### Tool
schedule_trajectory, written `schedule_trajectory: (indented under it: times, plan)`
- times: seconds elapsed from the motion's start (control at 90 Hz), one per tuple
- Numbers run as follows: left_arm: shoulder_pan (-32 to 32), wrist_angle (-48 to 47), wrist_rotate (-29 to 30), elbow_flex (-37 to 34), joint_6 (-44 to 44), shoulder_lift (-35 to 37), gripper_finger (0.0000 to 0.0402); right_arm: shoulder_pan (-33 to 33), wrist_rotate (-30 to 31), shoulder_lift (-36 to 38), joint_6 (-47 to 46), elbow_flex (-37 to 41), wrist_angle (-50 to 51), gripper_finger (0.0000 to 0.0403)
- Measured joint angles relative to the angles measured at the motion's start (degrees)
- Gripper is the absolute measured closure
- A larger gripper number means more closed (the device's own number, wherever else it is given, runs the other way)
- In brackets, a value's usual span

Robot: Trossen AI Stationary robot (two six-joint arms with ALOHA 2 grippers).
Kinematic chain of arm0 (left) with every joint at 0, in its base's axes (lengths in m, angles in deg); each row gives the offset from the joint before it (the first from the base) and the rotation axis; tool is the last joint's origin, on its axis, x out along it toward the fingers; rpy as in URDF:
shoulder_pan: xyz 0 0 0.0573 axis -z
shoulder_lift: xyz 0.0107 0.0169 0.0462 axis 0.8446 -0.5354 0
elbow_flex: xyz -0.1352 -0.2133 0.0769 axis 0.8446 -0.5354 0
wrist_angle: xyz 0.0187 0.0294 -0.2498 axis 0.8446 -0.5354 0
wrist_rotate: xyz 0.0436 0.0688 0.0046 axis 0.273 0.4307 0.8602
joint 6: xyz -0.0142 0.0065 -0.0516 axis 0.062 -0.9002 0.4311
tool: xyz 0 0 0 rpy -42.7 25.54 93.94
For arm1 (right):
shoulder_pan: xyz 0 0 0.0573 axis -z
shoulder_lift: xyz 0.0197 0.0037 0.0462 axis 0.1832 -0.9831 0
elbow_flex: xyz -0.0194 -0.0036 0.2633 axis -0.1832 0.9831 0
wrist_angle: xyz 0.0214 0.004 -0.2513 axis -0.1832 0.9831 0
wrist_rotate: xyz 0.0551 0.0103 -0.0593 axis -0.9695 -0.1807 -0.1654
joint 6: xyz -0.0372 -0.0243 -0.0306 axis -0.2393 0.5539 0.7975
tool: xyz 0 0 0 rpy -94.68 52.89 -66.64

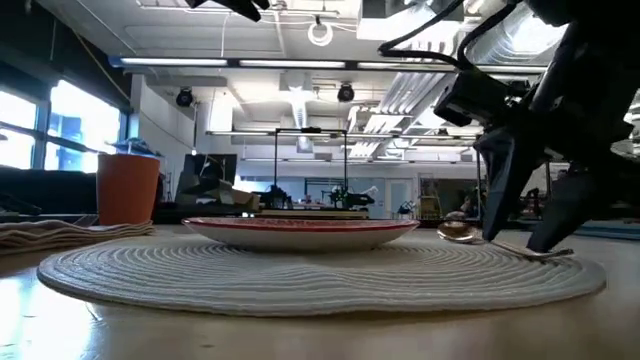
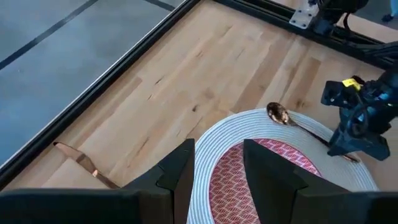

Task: Set table place
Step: Put the gold fork on the white table mat to the right of the red patterned plate, then put the table knife beside the gold fork

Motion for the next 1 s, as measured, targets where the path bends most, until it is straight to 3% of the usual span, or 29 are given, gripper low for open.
schedule_trajectory:
  times: [0.156,0.4,0.578,0.822,1.0]
  plan:
    - [0.00,-0.04,-1.09,0.00,-0.45,0.00,0.0283,0.40,-0.86,3.49,-0.01,-0.49,5.52,0.0279]
    - [0.02,-0.02,-1.17,0.00,-0.96,0.00,0.0283,0.67,-1.82,4.28,3.06,-0.09,5.98,0.0279]
    - [-1.31,-0.12,-3.13,0.00,2.04,-0.17,0.0283,0.63,3.02,6.97,4.09,-3.72,11.43,0.0279]
    - [-13.32,-0.29,-12.76,0.02,3.14,-2.93,0.0283,2.68,9.25,14.47,13.31,-16.50,37.34,0.0279]
    - [-25.13,-1.97,-16.68,0.04,3.04,-7.09,0.0281,9.26,13.98,20.28,27.08,-24.02,46.83,0.0279]
